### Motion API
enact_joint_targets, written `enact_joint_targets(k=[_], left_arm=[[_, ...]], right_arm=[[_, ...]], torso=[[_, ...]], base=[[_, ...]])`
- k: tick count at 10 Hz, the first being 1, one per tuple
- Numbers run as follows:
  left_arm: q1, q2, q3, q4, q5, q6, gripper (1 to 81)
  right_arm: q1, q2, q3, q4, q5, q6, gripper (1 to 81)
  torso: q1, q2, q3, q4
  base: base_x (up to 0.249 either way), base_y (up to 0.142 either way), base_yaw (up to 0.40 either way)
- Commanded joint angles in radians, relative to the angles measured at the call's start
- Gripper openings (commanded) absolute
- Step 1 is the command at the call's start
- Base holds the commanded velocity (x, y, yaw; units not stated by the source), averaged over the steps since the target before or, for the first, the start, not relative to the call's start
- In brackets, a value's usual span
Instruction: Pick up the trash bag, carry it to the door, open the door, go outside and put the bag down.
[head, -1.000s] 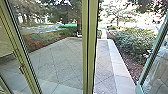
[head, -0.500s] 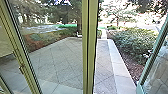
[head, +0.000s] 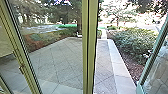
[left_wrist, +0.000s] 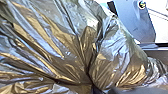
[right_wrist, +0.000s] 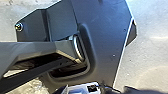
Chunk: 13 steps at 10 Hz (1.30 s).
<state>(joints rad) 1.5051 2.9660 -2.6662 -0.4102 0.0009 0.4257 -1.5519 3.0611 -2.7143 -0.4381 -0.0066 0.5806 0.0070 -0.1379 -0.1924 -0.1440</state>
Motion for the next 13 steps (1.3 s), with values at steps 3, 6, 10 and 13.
enact_joint_targets(k=[3,6,10,13], left_arm=[[-0.049,-0.001,0.0,0.008,0.068,0.005,1.0],[-0.049,-0.004,0.0,0.011,0.07,0.005,1.0],[-0.049,-0.005,0.0,0.01,0.073,0.005,1.0],[-0.049,-0.004,0.005,0.005,0.071,0.005,1.0]], right_arm=[[0.02,0.034,-0.019,-0.018,-0.029,-0.004,81.1],[0.016,0.041,-0.015,-0.019,-0.026,-0.004,81.1],[0.014,0.057,-0.019,-0.027,-0.026,-0.008,81.1],[0.019,0.057,-0.021,-0.037,-0.029,-0.008,81.1]], torso=[[0.0,0.0,0.0,0.0],[0.0,0.0,0.0,0.0],[0.0,0.0,0.0,0.0],[0.0,0.0,0.0,0.0]], base=[[0.0,0.0,0.0],[0.0,0.0,0.0],[0.0,0.0,0.0],[0.0,0.0,0.0]])
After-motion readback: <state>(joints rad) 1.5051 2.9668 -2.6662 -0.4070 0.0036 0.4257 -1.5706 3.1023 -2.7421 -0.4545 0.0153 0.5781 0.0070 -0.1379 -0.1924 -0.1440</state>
